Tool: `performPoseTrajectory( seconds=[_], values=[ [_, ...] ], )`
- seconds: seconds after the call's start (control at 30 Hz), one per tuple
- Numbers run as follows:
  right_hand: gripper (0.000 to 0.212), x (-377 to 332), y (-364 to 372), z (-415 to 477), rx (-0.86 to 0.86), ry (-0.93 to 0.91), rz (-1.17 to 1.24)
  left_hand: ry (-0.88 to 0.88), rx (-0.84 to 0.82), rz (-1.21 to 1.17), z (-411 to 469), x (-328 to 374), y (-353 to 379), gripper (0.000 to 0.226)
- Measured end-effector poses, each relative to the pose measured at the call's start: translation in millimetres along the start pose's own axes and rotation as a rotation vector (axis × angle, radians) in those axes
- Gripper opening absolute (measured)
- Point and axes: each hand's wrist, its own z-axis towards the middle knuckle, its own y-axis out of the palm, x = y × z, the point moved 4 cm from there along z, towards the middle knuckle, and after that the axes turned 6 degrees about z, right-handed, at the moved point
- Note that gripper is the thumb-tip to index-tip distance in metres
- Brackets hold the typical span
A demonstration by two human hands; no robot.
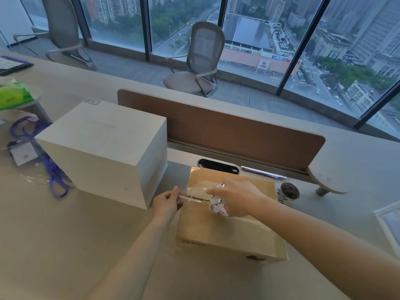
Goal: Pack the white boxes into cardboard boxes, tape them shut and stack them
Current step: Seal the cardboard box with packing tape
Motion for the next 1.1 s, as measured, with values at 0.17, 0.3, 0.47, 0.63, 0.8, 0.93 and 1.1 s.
performPoseTrajectory(
  seconds=[0.17,0.3,0.47,0.63,0.8,0.93,1.1],
  values=[
    [0.059,-11.1,-8.4,5.7,0.019,-0.042,-0.147,-0.081,0.022,-0.101,2.0,-5.8,-0.2,0.028],
    [0.05,-19.6,-9.5,7.0,0.036,-0.042,-0.183,-0.128,0.036,-0.133,2.1,-8.8,-0.5,0.028],
    [0.04,-26.2,-11.8,11.5,0.045,-0.023,-0.195,-0.173,0.059,-0.161,8.5,-11.0,0.8,0.028],
    [0.035,-31.3,-13.4,17.2,0.035,-0.016,-0.218,-0.295,0.017,-0.222,16.7,-22.7,3.8,0.033],
    [0.04,-29.5,-13.6,22.2,0.018,-0.02,-0.21,-0.499,-0.103,-0.412,15.0,-26.0,6.8,0.028],
    [0.04,-28.8,-12.2,23.6,0.023,-0.025,-0.205,-0.53,-0.101,-0.449,19.3,-30.8,8.2,0.027],
    [0.044,-27.1,-8.8,25.9,0.016,-0.024,-0.175,-0.379,0.033,-0.299,19.1,-30.8,13.9,0.041]
  ],
)
